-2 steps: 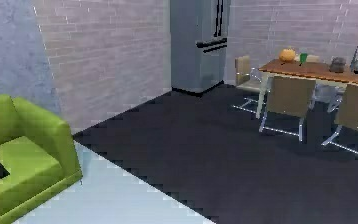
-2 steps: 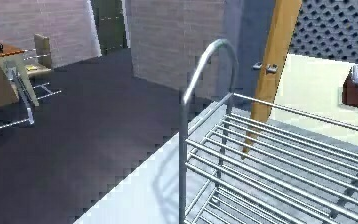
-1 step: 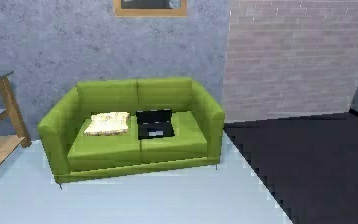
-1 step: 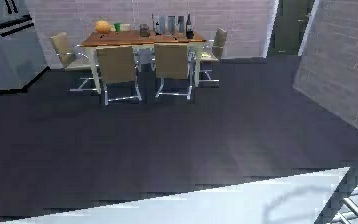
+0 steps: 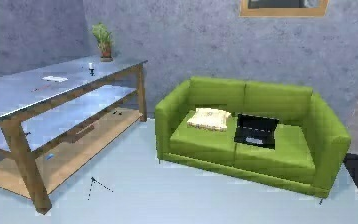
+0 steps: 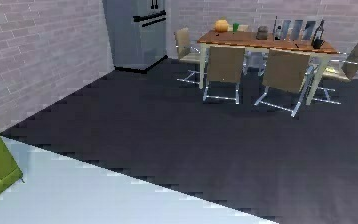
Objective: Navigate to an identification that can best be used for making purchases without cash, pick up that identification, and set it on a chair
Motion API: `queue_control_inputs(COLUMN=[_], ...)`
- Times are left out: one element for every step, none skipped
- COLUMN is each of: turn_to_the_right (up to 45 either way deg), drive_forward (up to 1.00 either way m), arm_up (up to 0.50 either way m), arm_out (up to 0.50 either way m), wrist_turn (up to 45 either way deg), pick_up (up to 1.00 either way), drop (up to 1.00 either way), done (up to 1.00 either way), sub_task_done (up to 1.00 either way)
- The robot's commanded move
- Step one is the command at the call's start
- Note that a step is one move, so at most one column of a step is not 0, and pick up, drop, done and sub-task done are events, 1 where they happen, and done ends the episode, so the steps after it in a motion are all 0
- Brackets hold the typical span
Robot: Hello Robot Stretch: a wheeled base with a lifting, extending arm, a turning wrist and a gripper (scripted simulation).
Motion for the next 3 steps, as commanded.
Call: queue_control_inputs(turn_to_the_right=[0.0, 45.0, 42.0], drive_forward=[0.8, 0.0, 0.0], arm_up=[0.0, 0.0, 0.0], arm_out=[0.0, 0.0, 0.0], wrist_turn=[0.0, 0.0, 0.0], pick_up=[0.0, 0.0, 0.0], drop=[0.0, 0.0, 0.0], done=[0.0, 0.0, 0.0], sub_task_done=[0.0, 0.0, 0.0])
